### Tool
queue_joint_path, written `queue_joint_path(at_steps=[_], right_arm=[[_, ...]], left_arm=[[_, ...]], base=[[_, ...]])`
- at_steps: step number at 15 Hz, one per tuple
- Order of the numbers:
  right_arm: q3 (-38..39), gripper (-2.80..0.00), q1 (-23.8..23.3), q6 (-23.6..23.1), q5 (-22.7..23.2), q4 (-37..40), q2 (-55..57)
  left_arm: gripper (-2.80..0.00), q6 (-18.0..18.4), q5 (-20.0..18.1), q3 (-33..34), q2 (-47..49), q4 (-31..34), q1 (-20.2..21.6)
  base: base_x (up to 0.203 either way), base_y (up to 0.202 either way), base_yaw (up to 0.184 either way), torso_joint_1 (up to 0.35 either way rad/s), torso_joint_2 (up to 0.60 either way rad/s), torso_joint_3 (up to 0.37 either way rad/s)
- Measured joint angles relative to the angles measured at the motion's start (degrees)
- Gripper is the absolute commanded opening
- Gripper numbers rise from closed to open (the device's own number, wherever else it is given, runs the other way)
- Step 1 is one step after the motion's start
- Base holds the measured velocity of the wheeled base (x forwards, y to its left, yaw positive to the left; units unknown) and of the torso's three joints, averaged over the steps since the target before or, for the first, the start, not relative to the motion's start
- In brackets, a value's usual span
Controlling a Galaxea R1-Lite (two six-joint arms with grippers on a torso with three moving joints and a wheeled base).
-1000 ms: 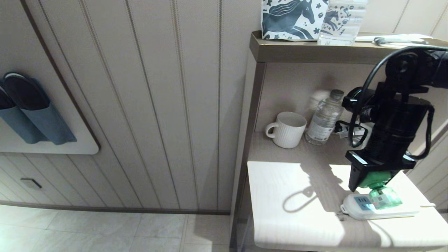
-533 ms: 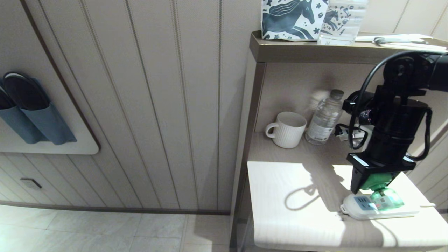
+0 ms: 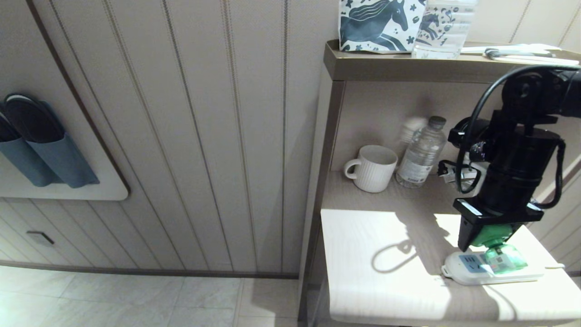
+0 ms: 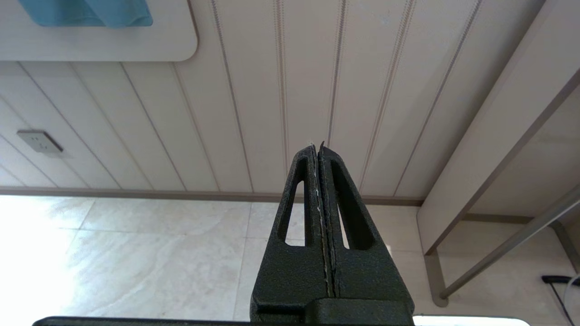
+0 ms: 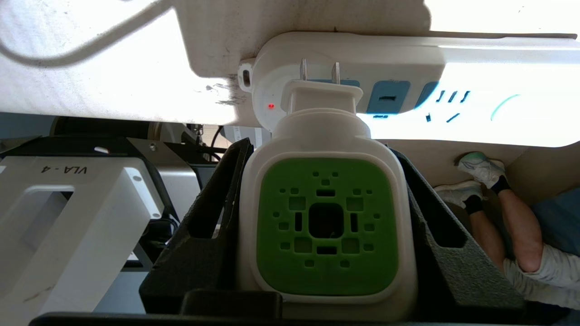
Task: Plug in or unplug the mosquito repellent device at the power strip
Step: Insert the plug into the socket
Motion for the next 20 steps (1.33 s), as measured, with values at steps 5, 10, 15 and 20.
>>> queue_joint_path(at_steps=[5, 10, 15, 20], right_arm=[[3.42, -2.8, 0.3, -0.61, 1.93, 0.0, -2.3], [5.0, -2.8, -0.04, -0.09, 1.83, 0.0, -3.35], [6.3, -2.8, -1.16, 0.0, 1.8, 0.0, -3.47], [6.18, -2.8, -1.3, 0.06, 1.82, -0.02, -2.33]], left_arm=[[-2.8, -0.02, 0.02, 0.0, 0.0, -0.02, 0.0], [-2.8, 0.0, 0.0, 0.0, 0.0, -0.02, 0.0], [-2.8, -0.03, 0.0, -0.05, 0.0, -0.02, 0.01], [-2.8, -0.02, 0.0, -0.05, 0.0, 0.0, 0.0]], base=[[0.0, 0.0, 0.0, 0.0, 0.0, 0.0], [0.0, 0.0, 0.0, 0.0, 0.0, 0.0], [0.0, 0.0, 0.0, 0.0, 0.0, 0.0], [0.0, 0.0, 0.0, 0.0, 0.0, 0.0]])
